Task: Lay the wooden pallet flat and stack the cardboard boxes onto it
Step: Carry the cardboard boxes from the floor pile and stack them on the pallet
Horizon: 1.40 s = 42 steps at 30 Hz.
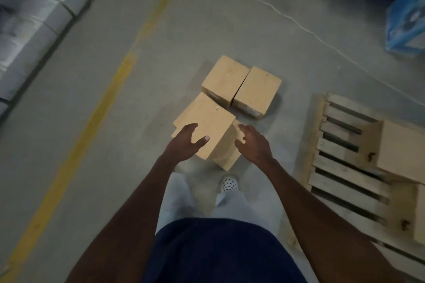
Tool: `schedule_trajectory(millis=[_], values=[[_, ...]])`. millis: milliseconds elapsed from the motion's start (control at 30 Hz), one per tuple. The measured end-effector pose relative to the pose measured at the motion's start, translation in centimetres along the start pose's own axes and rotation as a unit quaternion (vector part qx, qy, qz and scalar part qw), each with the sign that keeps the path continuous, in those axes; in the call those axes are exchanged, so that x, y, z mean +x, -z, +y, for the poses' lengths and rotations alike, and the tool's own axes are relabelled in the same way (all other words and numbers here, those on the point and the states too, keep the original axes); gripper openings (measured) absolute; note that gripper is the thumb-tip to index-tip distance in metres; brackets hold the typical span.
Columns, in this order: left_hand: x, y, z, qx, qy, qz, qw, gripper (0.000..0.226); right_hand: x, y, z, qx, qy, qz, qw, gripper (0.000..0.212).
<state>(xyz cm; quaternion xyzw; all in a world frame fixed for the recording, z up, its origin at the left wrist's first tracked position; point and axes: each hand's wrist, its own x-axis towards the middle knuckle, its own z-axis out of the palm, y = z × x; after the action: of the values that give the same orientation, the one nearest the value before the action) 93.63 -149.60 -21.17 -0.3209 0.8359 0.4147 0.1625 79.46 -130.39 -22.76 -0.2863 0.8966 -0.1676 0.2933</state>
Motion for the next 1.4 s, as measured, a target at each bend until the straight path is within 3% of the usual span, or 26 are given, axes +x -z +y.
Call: schedule_trajectory(millis=[233,433,533,600,700,767,867,1000,1100,1267,1333,1400], values=[[16.3,1.5,-6.0,0.057,-0.025,-0.067,0.996,0.075,11.2,-7.2,0.2,0.024,-0.075,0.05,0.996,0.054],[28.2,-3.2,-16.3,0.124,-0.086,-0.111,0.982,0.079,18.2,-18.9,2.7,0.043,-0.122,0.075,0.989,0.052],[32.9,-6.4,-22.0,0.148,-0.068,-0.108,0.981,0.09,20.8,-25.7,4.9,0.055,-0.156,0.093,0.982,0.063],[35.2,-8.2,-25.7,0.125,-0.022,-0.126,0.984,0.101,22.3,-29.8,6.2,0.112,-0.22,0.131,0.96,0.077],[37.2,-10.5,-31.0,0.01,0.083,-0.164,0.983,0.112,23.6,-35.0,7.6,0.261,-0.343,0.173,0.886,0.089],[37.6,-11.9,-33.9,-0.048,0.107,-0.177,0.977,0.101,23.9,-37.7,8.0,0.329,-0.394,0.145,0.846,0.086],[36.4,-11.7,-33.5,-0.089,0.101,-0.184,0.974,0.084,23.7,-39.8,7.1,0.381,-0.415,0.097,0.821,0.071],[34.7,-9.1,-30.1,-0.127,0.076,-0.214,0.965,0.059,22.1,-37.0,5.5,0.439,-0.4,0.15,0.791,0.053],[32.3,-5.8,-25.6,-0.174,0.091,-0.227,0.954,0.088,19.8,-31.1,4.0,0.481,-0.382,0.201,0.763,0.039],[26.1,-0.5,-16.7,-0.278,0.071,-0.24,0.927,0.074,12.0,-19.2,1.0,0.679,-0.328,0.187,0.63,0.034],[22.9,1.5,-13.0,-0.262,0.055,-0.23,0.936,0.068,8.3,-15.3,0.4,0.714,-0.303,0.233,0.586,0.045],[19.7,3.4,-9.6,-0.251,0.032,-0.221,0.942,0.062,4.9,-11.7,-0.5,0.733,-0.282,0.277,0.553,0.044]])
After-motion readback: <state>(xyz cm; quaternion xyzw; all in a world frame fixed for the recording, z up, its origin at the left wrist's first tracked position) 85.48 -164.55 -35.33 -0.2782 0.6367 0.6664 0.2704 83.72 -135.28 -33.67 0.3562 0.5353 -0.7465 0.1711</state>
